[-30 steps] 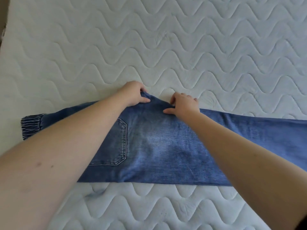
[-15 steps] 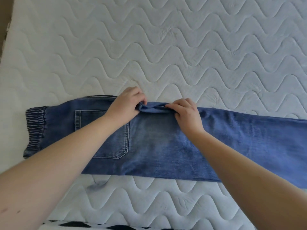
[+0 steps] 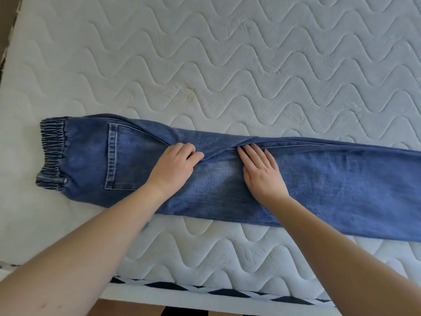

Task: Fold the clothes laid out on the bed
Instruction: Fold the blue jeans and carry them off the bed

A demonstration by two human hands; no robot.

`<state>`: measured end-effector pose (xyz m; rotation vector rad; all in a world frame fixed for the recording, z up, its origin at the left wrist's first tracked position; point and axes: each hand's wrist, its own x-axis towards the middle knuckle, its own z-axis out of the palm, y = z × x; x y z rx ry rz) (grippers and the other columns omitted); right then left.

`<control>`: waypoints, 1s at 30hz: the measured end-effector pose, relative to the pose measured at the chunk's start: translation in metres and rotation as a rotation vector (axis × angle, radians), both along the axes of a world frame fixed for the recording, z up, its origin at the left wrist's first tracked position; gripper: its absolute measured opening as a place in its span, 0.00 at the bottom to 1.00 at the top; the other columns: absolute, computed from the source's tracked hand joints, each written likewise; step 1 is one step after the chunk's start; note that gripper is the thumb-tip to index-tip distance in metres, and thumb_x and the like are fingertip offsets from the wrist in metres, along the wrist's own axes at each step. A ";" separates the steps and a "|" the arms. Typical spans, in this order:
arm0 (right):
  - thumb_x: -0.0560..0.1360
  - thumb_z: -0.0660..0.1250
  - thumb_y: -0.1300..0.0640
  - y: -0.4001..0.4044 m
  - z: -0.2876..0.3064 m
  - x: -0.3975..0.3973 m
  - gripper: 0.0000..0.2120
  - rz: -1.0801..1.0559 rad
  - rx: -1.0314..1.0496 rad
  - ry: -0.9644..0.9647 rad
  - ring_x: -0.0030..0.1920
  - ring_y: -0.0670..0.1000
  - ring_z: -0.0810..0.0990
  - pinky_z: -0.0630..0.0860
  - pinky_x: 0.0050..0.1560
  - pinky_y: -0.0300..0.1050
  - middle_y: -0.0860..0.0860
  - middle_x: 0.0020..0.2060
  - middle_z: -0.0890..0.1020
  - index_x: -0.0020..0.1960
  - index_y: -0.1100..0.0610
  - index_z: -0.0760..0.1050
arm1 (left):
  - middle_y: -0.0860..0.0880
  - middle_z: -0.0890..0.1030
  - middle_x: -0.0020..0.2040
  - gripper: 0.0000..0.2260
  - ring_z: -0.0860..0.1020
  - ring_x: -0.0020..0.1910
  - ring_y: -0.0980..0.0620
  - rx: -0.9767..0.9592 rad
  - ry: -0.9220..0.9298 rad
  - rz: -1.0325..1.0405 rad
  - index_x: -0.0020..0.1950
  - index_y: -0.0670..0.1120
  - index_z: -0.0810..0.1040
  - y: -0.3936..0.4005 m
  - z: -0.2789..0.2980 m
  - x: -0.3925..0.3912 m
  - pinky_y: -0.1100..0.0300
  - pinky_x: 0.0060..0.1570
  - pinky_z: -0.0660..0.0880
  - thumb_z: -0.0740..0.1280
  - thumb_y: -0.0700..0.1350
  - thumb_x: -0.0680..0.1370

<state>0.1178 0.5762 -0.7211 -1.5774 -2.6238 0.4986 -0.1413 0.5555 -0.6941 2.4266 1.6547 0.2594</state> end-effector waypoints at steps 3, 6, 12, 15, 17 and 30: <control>0.79 0.62 0.60 -0.002 0.009 -0.006 0.20 -0.103 0.026 0.089 0.72 0.57 0.67 0.57 0.75 0.53 0.54 0.70 0.72 0.71 0.57 0.71 | 0.42 0.80 0.46 0.16 0.78 0.43 0.41 0.007 0.039 0.008 0.54 0.40 0.81 -0.004 -0.002 0.003 0.47 0.45 0.78 0.72 0.29 0.67; 0.77 0.65 0.62 -0.003 0.020 -0.024 0.17 -0.289 0.114 0.218 0.64 0.59 0.74 0.65 0.68 0.54 0.56 0.62 0.77 0.65 0.58 0.76 | 0.43 0.80 0.47 0.15 0.79 0.45 0.41 -0.021 0.048 -0.012 0.54 0.40 0.82 -0.002 -0.002 0.000 0.47 0.47 0.77 0.72 0.30 0.69; 0.82 0.54 0.50 0.006 0.010 -0.067 0.25 -0.082 -0.039 0.035 0.78 0.53 0.55 0.47 0.77 0.53 0.52 0.78 0.59 0.78 0.53 0.59 | 0.43 0.79 0.55 0.08 0.77 0.57 0.40 0.036 0.138 -0.033 0.53 0.45 0.81 -0.003 -0.008 -0.011 0.44 0.60 0.71 0.70 0.41 0.74; 0.83 0.46 0.42 0.008 -0.005 -0.049 0.27 -0.086 -0.075 -0.094 0.79 0.50 0.49 0.42 0.77 0.51 0.49 0.79 0.52 0.80 0.47 0.51 | 0.38 0.63 0.76 0.17 0.61 0.75 0.38 -0.069 0.183 -0.007 0.67 0.48 0.75 -0.015 -0.019 -0.027 0.39 0.74 0.56 0.59 0.51 0.80; 0.82 0.42 0.38 0.012 -0.011 -0.026 0.27 -0.159 -0.075 -0.143 0.79 0.49 0.46 0.38 0.77 0.49 0.48 0.80 0.49 0.80 0.43 0.47 | 0.39 0.53 0.79 0.23 0.54 0.78 0.39 -0.122 0.230 -0.031 0.77 0.54 0.63 -0.021 -0.025 -0.039 0.40 0.75 0.52 0.53 0.56 0.82; 0.77 0.32 0.35 0.020 0.009 0.015 0.34 -0.480 -0.134 -0.175 0.78 0.48 0.38 0.36 0.77 0.54 0.48 0.80 0.42 0.80 0.47 0.42 | 0.37 0.41 0.79 0.26 0.41 0.79 0.39 -0.281 0.365 0.096 0.76 0.67 0.38 -0.025 -0.023 -0.046 0.29 0.71 0.46 0.42 0.66 0.79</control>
